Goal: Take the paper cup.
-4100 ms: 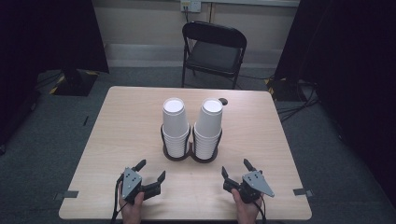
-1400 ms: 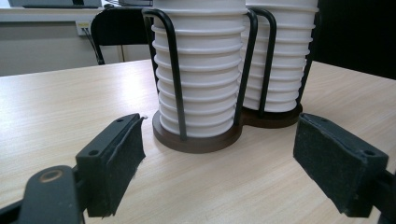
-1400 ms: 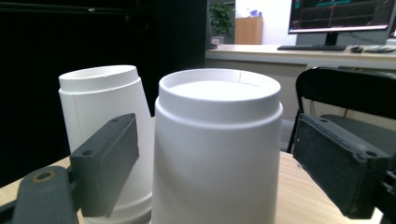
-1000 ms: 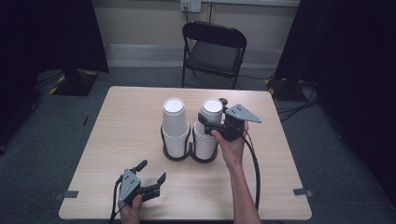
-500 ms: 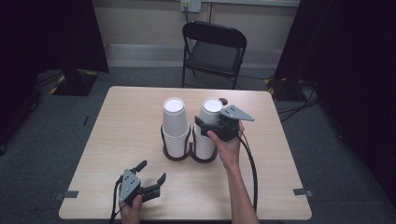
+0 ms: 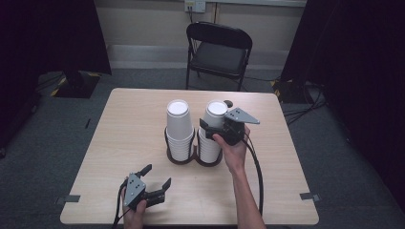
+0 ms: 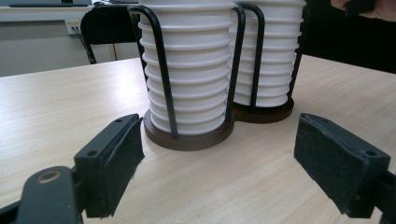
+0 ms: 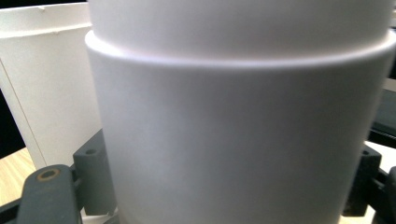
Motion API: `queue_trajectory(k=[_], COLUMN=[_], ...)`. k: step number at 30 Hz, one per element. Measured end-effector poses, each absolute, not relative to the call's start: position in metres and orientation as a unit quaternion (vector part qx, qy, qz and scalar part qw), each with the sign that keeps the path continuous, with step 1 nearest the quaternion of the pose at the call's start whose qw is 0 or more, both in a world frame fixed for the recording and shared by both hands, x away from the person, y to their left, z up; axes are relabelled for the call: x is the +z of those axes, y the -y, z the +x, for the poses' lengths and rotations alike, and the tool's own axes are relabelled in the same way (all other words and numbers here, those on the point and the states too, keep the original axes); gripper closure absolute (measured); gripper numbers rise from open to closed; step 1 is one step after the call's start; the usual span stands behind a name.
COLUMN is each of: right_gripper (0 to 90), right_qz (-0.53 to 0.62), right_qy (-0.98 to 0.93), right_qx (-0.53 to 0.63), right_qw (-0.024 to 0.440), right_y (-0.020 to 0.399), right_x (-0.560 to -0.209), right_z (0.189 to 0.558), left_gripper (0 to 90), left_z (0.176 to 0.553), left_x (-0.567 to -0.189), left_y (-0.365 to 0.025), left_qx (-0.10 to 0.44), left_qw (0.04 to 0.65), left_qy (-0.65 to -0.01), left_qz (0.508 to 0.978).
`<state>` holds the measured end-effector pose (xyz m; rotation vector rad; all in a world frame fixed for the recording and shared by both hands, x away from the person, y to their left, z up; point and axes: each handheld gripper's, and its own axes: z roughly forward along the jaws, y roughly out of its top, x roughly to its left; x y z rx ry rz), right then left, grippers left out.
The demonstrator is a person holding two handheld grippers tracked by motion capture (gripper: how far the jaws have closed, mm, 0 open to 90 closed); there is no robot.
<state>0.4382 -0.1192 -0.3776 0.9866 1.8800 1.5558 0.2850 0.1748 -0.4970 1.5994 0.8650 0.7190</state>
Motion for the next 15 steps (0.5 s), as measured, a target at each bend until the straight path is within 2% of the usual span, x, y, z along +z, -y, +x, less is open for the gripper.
queue_trajectory(k=[15], right_gripper=[15.8], right_qz=[0.355], right_qy=[-0.681], right_qx=[0.588], right_qw=[0.255], right_y=[0.122], right_x=[-0.363], right_z=[0.437], left_gripper=[15.8], left_z=[0.285], left_x=[-0.497], left_y=[-0.176], left_qx=[0.301], left_qw=[0.565], left_qy=[-0.362], left_qz=[0.678])
